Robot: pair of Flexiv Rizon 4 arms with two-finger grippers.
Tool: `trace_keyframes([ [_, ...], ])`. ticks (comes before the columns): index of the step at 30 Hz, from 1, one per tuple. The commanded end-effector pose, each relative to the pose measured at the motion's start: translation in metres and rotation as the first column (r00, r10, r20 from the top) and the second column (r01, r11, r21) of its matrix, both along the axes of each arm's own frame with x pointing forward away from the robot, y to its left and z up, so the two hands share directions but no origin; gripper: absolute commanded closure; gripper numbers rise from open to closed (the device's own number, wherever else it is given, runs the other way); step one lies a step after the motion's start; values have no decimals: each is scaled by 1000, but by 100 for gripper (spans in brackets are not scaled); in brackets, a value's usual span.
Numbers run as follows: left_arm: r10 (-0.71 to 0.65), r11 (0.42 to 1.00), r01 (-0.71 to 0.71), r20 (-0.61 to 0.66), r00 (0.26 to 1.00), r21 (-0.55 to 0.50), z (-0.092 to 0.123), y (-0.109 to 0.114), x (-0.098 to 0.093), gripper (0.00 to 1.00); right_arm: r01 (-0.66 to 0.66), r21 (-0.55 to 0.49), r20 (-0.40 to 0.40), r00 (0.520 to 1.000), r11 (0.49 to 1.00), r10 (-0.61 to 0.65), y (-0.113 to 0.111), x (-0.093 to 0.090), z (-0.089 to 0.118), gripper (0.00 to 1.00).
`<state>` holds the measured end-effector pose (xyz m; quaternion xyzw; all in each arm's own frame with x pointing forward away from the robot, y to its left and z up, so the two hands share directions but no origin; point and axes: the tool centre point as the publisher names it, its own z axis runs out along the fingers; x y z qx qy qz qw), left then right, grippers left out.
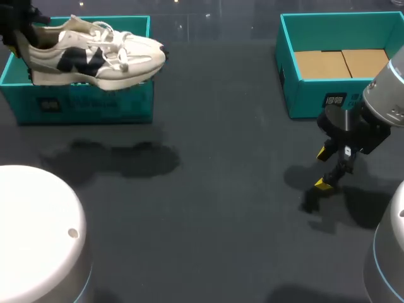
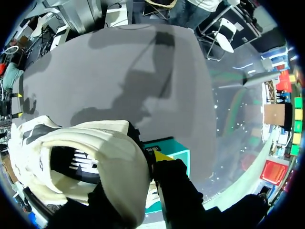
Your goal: Take the shoe out of the shoebox, open the shoe tongue, remove and reinsert the insole, then place the shoe into the shoebox
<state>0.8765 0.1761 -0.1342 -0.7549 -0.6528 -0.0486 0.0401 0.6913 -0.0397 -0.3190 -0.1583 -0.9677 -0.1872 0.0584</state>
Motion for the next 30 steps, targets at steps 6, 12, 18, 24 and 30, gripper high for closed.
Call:
trace_keyframes([
  [6, -30, 1000, 30, 14, 999, -5, -12, -53, -85, 100, 0, -2, 1, 1000, 1000, 0, 0, -1, 0, 0],
  [12, -55, 998, 55, 0, 998, 5, -25, -100, -137, 100, 0, -2, 1, 1000, 1000, 0, 0, -1, 0, 0],
  [18, -58, 998, 58, 4, 998, 9, -27, -108, -146, 100, 0, -2, 1, 1000, 1000, 0, 0, -1, 0, 0],
  [24, -58, 998, 58, 4, 998, 9, -27, -108, -146, 100, 0, -2, 1, 1000, 1000, 0, 0, -1, 0, 0],
  [30, -94, 995, 94, -2, 996, 16, -49, -129, -164, 100, 0, -2, 1, 1000, 1000, 0, 0, -1, 0, 0],
])
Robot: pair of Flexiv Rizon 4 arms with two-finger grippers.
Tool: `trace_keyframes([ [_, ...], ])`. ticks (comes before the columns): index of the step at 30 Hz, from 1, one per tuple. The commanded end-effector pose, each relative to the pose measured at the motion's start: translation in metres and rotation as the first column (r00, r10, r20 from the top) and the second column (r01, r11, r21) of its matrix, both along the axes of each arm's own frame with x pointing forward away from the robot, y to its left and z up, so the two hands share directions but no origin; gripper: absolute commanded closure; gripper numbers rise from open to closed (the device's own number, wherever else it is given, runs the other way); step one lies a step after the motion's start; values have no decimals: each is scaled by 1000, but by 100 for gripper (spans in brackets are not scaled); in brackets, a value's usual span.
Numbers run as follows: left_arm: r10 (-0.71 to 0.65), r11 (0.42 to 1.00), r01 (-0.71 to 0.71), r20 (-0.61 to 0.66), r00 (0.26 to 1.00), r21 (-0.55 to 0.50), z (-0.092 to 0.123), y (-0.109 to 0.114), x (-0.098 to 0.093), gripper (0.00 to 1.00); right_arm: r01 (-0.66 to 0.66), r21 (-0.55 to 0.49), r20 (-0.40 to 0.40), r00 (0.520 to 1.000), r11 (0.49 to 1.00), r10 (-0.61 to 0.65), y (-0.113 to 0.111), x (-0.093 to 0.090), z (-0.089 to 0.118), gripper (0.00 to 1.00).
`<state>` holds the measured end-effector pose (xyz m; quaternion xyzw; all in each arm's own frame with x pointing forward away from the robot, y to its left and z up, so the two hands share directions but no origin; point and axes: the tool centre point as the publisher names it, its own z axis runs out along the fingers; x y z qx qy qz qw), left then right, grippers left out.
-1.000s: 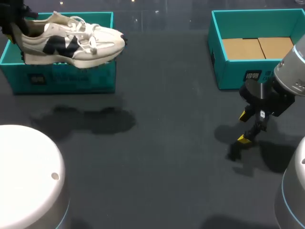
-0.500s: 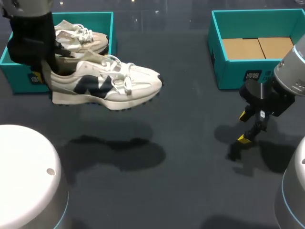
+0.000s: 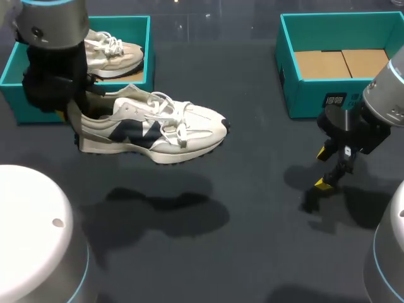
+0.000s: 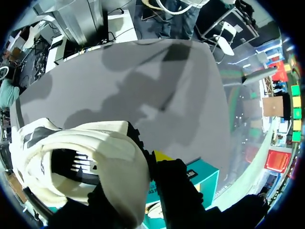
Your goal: Take the shoe out of the shoebox, open the shoe tongue, remove and reinsert the insole, then place the shoe into the shoebox
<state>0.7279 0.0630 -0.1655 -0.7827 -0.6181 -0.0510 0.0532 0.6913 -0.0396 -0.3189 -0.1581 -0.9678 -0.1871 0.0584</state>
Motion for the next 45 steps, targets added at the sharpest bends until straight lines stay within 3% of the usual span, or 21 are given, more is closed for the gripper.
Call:
trace_keyframes([
  [1, -5, 1000, 5, 18, 1000, -8, -24, -21, -19, 100, 0, -2, 1, 1000, 1000, 0, 0, -1, 0, 0],
  [9, 20, 1000, -20, -19, 1000, 1, -62, -64, -27, 100, 0, -2, 1, 1000, 1000, 0, 0, -1, 0, 0],
  [25, 20, 1000, -20, -19, 1000, 1, -62, -64, -27, 100, 0, -2, 1, 1000, 1000, 0, 0, -1, 0, 0],
  [29, -31, 999, 32, -37, 999, 25, -83, -87, -41, 100, 0, -2, 1, 1000, 1000, 0, 0, -1, 0, 0],
  [40, -63, 997, 65, -65, 996, 31, -133, -148, -52, 100, 0, -2, 1, 1000, 1000, 0, 0, -1, 0, 0],
  [45, -74, 997, 76, -65, 995, 21, -138, -153, -53, 100, 0, -2, 1, 1000, 1000, 0, 0, -1, 0, 0],
])
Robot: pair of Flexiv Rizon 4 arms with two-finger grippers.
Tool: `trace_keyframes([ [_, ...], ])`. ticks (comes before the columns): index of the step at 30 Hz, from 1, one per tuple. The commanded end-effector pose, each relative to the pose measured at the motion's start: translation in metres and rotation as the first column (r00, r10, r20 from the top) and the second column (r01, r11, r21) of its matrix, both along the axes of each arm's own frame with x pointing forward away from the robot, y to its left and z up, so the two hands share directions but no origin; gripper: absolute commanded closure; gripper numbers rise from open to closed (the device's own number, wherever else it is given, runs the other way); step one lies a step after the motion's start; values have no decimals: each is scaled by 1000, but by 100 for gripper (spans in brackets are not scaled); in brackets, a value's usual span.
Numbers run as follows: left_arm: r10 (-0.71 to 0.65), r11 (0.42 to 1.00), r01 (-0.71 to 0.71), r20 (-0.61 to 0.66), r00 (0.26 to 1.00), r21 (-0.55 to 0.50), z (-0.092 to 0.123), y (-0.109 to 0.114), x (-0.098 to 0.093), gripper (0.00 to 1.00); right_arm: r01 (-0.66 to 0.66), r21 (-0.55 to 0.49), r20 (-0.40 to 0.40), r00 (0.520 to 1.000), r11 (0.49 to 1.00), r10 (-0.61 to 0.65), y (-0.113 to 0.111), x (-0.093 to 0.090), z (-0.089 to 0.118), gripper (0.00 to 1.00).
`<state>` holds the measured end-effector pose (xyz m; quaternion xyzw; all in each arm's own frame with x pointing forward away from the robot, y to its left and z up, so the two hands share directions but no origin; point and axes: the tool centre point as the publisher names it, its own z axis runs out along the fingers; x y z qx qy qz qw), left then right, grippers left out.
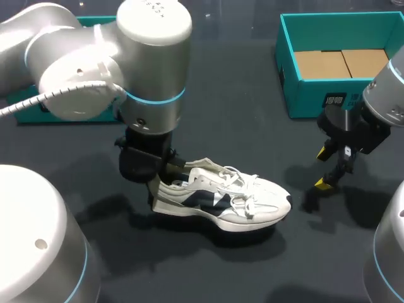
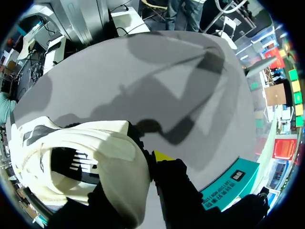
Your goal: Take the shoe out of the shoebox, open the shoe tongue, remove and reinsert the insole, then place the shoe into the shoebox
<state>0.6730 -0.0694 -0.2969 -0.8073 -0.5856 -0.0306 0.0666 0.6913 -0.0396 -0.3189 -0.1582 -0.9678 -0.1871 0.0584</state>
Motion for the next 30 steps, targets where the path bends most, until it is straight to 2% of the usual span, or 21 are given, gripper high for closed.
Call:
trace_keyframes([
  [1, 2, 1000, -2, -8, 1000, 27, -7, -20, 2, 100, 0, -2, 1, 1000, 1000, 0, 0, -1, 0, 0],
  [10, 2, 1000, -2, -8, 1000, 27, -7, -20, 2, 100, 0, -2, 1, 1000, 1000, 0, 0, -1, 0, 0],
  [15, 92, 996, -92, -31, 995, -13, -31, -19, 14, 100, 0, -2, 1, 1000, 1000, 0, 0, -1, 0, 0],
  [17, 118, 993, -118, 0, 993, -5, -37, -19, 17, 100, 0, -2, 1, 1000, 1000, 0, 0, -1, 0, 0],
  [24, 130, 991, -130, 41, 991, -7, -53, -22, 24, 100, 0, -2, 1, 1000, 1000, 0, 0, -1, 0, 0],
  [30, 141, 990, -142, 62, 988, 19, -68, -22, 24, 100, 0, -2, 1, 1000, 1000, 0, 0, -1, 0, 0],
])
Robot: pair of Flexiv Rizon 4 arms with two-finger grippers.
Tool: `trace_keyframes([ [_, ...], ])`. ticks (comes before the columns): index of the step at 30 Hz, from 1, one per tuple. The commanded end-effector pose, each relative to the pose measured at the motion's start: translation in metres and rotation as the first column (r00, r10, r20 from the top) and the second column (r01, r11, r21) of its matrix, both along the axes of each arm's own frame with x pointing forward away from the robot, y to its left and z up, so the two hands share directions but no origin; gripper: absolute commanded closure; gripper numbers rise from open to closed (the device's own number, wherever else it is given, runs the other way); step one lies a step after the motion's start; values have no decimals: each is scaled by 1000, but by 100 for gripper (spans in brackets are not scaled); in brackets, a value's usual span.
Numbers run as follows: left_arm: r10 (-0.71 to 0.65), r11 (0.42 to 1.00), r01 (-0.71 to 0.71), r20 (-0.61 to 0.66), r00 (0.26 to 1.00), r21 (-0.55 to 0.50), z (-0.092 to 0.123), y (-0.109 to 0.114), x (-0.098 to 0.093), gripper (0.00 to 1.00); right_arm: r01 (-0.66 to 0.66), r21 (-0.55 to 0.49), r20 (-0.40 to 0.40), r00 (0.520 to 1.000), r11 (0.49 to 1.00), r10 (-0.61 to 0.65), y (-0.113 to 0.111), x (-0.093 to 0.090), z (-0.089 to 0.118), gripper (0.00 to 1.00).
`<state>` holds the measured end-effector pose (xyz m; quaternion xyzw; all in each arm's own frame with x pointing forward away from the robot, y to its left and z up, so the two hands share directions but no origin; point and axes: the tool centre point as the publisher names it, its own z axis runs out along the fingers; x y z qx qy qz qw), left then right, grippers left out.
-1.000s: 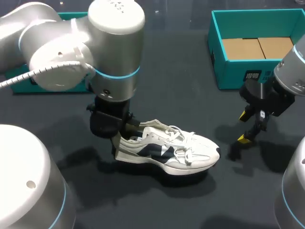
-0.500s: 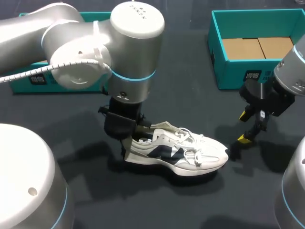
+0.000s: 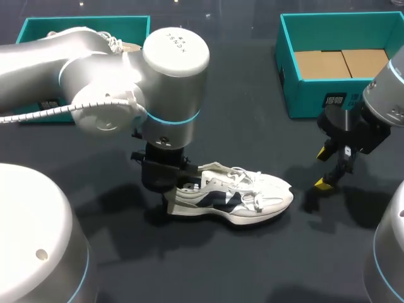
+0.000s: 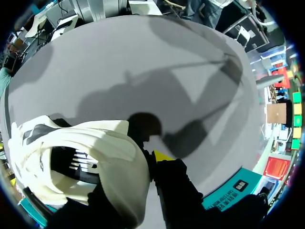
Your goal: Take the shoe out of the shoebox, open the shoe tongue, remove and reinsert the insole, then place the shoe into the shoebox
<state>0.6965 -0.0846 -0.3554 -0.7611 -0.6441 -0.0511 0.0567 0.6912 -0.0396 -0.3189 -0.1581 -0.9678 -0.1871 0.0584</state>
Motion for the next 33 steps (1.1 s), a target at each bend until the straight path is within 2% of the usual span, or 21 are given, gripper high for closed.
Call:
trace_keyframes([
  [1, 1, 1000, -1, 4, 1000, 24, -13, -7, 1, 100, 0, -2, 1, 1000, 1000, 0, 0, -1, 0, 0],
  [14, -41, 998, 39, 59, 997, 43, -26, -10, 4, 100, 0, -2, 1, 1000, 1000, 0, 0, -1, 0, 0],
  [33, -35, 997, 31, 54, 998, 66, -40, -11, 4, 100, 0, -2, 1, 1000, 1000, 0, 0, -1, 0, 0],
])
